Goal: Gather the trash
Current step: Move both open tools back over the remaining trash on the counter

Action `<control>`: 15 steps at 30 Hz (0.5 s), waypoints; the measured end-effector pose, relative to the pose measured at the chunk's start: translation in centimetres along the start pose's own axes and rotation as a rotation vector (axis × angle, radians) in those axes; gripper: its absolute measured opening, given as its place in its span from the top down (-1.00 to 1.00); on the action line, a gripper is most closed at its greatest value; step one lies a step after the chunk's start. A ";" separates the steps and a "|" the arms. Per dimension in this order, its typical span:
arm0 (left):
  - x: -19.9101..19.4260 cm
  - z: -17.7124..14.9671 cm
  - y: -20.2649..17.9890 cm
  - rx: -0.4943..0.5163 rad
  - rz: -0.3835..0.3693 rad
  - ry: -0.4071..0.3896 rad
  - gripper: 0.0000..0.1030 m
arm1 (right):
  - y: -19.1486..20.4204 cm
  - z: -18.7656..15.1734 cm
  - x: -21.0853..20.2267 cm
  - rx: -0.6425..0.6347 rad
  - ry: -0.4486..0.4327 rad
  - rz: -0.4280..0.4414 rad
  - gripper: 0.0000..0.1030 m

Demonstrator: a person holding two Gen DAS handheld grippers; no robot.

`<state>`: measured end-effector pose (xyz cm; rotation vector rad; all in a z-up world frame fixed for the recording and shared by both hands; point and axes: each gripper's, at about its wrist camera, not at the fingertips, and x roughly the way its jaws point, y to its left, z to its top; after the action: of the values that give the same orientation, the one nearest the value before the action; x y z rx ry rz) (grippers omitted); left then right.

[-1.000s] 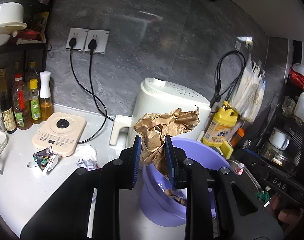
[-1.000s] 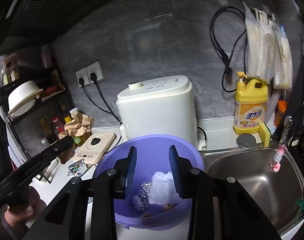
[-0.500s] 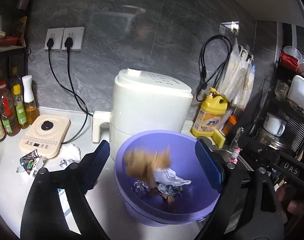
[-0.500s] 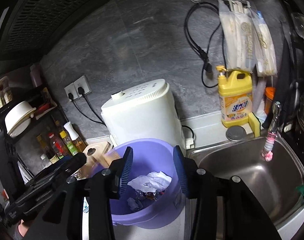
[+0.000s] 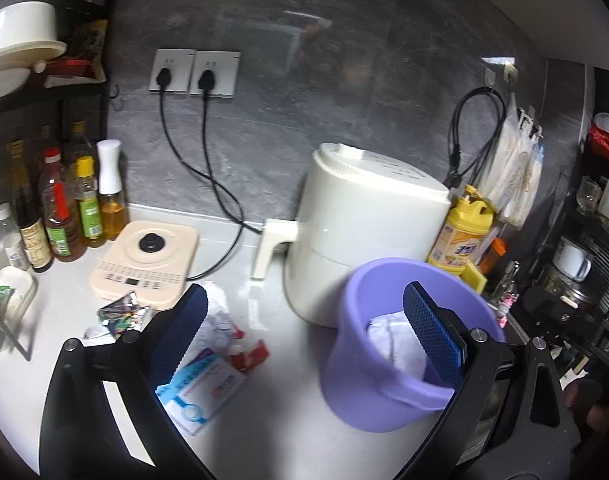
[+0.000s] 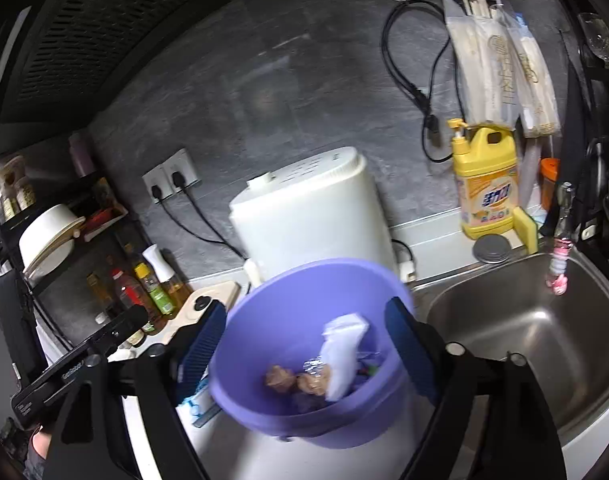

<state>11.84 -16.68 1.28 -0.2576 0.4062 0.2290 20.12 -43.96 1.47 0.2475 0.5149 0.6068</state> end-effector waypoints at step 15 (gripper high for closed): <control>-3.9 -0.7 11.1 -0.018 0.104 0.018 -0.89 | 8.8 -4.0 1.2 -0.069 0.020 0.046 -0.70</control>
<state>5.09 -7.05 0.02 -0.2563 0.4356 0.3325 14.63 -35.98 0.83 0.1882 0.5077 0.6715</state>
